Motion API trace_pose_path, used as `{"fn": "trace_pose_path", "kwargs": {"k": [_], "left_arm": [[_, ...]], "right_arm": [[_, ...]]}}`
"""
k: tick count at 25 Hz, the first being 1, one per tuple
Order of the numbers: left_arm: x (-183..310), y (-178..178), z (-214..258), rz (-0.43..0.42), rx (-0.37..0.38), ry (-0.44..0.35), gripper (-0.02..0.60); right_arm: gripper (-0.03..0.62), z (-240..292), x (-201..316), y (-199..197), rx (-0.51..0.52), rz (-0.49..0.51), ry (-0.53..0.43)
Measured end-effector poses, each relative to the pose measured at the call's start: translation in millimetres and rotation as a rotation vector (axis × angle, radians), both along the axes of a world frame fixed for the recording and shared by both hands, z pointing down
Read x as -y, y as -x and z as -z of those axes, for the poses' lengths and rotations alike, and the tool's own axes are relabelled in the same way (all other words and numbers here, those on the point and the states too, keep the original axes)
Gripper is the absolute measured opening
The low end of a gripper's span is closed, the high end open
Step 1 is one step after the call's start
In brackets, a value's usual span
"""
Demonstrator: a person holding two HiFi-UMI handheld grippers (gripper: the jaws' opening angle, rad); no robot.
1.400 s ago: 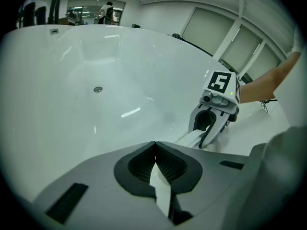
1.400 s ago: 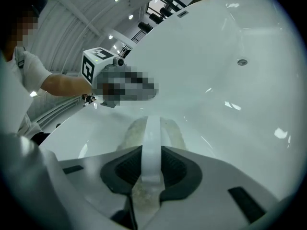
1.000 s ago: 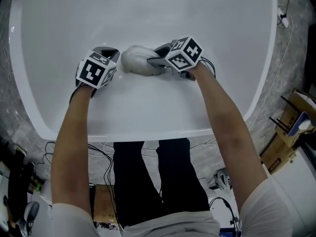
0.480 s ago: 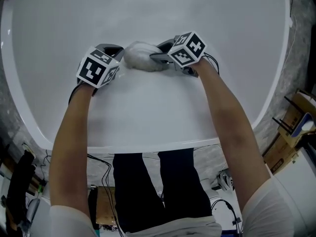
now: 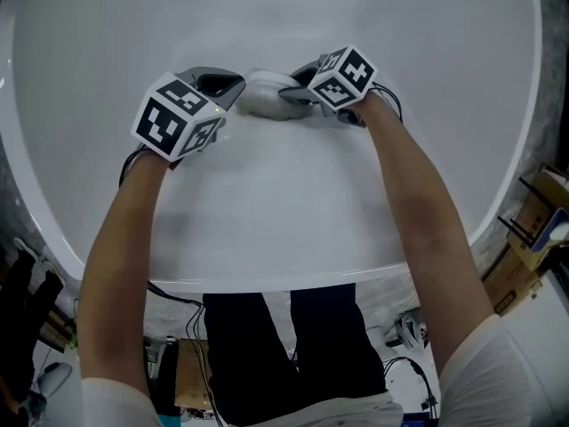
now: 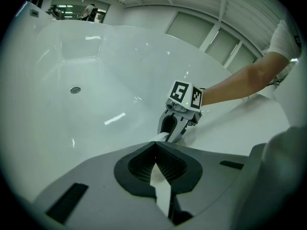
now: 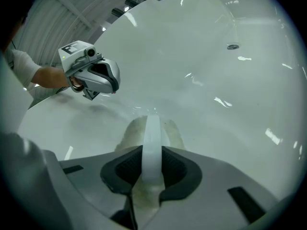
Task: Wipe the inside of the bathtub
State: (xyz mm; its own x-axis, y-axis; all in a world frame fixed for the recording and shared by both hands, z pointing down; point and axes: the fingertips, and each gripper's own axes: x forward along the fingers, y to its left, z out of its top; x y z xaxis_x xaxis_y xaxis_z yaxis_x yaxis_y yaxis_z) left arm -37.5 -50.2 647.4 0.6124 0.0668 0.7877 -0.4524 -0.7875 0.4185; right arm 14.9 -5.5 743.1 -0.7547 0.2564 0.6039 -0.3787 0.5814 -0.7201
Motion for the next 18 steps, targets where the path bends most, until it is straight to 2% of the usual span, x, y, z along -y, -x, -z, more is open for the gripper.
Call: {"fn": "trace_pose_path", "kwargs": {"k": [6,13,18], "left_arm": [[-19,1,1,-0.012,-0.002,-0.012,0.012],[-21,3,8,-0.017,-0.001,-0.027,0.012],[-26,5,11,-0.019,-0.004,-0.025,0.012]], "right_arm": [[0.1,-11,-8,1,-0.041,0.01,-0.031],[0.1,-16,-7,-24,-0.16,0.144,-0.072],[0.1,-18,-14,-45,-0.229,0.187,-0.063]]}}
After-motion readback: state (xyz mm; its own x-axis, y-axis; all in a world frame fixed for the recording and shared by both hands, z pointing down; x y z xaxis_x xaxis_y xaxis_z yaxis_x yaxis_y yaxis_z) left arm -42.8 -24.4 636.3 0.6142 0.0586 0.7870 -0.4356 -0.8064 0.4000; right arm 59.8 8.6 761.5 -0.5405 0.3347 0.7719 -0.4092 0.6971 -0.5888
